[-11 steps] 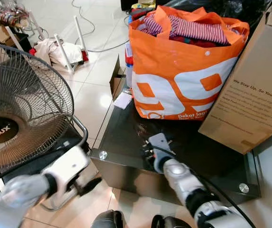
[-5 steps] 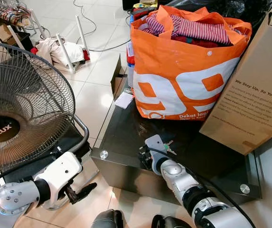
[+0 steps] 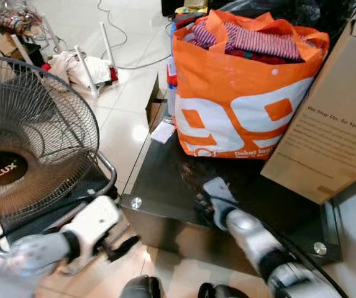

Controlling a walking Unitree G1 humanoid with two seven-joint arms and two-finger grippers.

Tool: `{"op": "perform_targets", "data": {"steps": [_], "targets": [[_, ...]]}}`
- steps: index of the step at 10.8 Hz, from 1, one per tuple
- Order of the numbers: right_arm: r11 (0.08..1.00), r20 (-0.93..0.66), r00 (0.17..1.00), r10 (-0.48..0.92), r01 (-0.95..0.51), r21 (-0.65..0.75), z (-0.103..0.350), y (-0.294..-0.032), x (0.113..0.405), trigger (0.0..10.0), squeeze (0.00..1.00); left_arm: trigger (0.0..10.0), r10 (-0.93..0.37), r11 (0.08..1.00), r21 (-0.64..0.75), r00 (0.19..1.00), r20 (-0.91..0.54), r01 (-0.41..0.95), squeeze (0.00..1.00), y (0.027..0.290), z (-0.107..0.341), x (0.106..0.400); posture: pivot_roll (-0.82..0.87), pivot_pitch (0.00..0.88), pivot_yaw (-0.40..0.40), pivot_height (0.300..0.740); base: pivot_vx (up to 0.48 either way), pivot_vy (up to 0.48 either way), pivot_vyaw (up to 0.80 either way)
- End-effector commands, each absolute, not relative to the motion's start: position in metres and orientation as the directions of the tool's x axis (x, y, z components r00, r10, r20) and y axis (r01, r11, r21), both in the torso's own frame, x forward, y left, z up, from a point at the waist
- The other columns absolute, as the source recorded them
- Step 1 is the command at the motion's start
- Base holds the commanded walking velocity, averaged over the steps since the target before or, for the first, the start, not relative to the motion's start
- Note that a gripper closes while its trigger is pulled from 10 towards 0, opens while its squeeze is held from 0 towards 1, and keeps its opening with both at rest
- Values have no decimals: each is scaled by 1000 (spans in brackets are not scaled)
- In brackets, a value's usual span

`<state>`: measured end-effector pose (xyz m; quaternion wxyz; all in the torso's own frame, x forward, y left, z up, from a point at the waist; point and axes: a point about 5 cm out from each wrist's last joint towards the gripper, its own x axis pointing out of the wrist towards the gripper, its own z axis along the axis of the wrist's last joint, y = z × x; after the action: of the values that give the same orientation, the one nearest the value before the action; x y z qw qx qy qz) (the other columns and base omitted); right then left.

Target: Hang keys on a hook

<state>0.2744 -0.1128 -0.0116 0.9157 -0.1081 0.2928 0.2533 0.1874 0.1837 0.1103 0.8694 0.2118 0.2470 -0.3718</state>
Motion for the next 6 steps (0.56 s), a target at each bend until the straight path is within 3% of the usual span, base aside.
{"op": "perform_targets", "data": {"steps": [1, 3, 6], "targets": [[840, -668, 624, 405, -543, 1, -27, -123, 253, 10000, 0, 10000, -544, 631, 182, 598, -588, 754, 0, 180, 106, 189, 18, 66, 11, 740, 0, 0, 0], [817, -682, 592, 430, -577, 14, -26, -140, 234, 10000, 0, 10000, -559, 638, 176, 608, -564, 750, 0, 171, 101, 199, -14, 36, 3, 740, 0, 0, 0], [874, -658, 677, 330, -483, -60, -7, -161, 236, 10000, 0, 10000, -551, 657, 189, 637, -539, 729, 0, 165, 96, 210, -38, 0, -5, 740, 0, 0, 0]]}}
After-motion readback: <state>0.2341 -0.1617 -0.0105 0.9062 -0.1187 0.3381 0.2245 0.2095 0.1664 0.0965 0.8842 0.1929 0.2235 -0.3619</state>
